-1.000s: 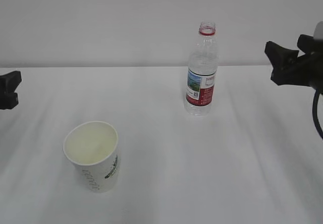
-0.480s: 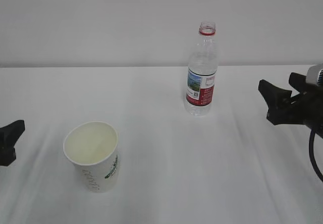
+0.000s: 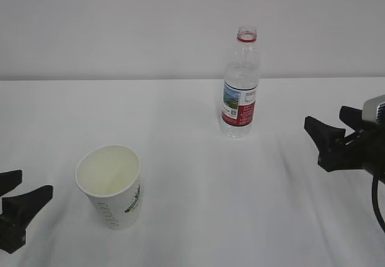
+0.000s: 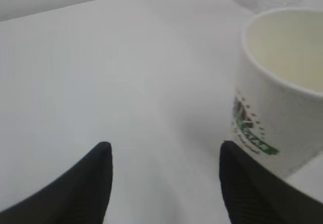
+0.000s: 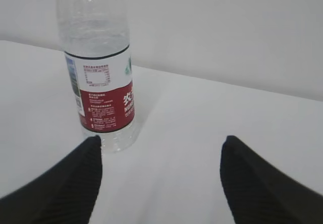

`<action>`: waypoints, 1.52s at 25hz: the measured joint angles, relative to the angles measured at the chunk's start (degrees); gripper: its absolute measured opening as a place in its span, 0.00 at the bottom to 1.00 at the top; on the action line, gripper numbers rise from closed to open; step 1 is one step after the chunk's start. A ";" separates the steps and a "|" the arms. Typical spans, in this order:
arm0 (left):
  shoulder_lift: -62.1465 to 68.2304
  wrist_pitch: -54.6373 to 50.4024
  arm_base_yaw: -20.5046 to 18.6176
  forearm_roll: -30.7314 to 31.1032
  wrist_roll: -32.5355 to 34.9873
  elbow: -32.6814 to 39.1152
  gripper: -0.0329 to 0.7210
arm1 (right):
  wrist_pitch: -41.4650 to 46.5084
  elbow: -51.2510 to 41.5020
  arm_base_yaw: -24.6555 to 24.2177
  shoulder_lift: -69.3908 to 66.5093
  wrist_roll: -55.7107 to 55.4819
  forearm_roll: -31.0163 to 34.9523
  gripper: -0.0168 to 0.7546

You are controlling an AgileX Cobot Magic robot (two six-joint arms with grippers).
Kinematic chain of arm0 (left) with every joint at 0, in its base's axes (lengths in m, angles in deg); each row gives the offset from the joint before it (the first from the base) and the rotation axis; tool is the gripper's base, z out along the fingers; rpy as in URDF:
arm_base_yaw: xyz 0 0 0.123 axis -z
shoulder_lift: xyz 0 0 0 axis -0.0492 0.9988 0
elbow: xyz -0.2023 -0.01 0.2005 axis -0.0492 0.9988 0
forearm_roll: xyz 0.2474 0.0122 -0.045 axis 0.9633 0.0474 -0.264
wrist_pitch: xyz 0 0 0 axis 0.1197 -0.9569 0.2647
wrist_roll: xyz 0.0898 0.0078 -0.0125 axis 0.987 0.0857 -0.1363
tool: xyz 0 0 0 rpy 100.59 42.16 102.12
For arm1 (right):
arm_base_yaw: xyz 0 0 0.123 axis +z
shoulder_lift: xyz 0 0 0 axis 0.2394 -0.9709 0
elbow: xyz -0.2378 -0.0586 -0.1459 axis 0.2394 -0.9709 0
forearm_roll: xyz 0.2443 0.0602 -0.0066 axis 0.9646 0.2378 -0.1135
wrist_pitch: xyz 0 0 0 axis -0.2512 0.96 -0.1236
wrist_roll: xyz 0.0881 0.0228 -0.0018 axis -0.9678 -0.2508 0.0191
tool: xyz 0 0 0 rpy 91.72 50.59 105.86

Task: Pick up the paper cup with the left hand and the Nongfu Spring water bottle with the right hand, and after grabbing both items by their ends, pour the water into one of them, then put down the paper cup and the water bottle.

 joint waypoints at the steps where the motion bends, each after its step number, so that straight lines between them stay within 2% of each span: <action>1: 0.00 0.00 0.00 1.61 0.00 0.00 0.69 | 0.00 -0.28 0.00 0.00 0.00 -0.42 0.74; 9: 0.00 0.00 0.00 11.65 0.00 0.00 0.69 | -0.13 -1.78 0.00 0.00 0.00 -1.81 0.74; 13: 0.00 0.09 0.00 14.26 0.00 0.00 0.69 | -0.15 -1.78 0.00 0.00 0.00 -2.06 0.74; 29: 0.00 0.09 0.00 16.88 -4.44 0.00 0.69 | -0.26 -1.78 0.00 0.00 0.00 -2.28 0.74; 33: 0.00 0.09 0.00 17.55 1.15 0.00 0.69 | -0.26 -1.78 0.00 0.00 0.00 -2.28 0.74; 38: 0.00 0.23 0.00 18.02 3.18 0.00 0.71 | -0.26 -1.78 0.00 0.00 0.00 -2.28 0.74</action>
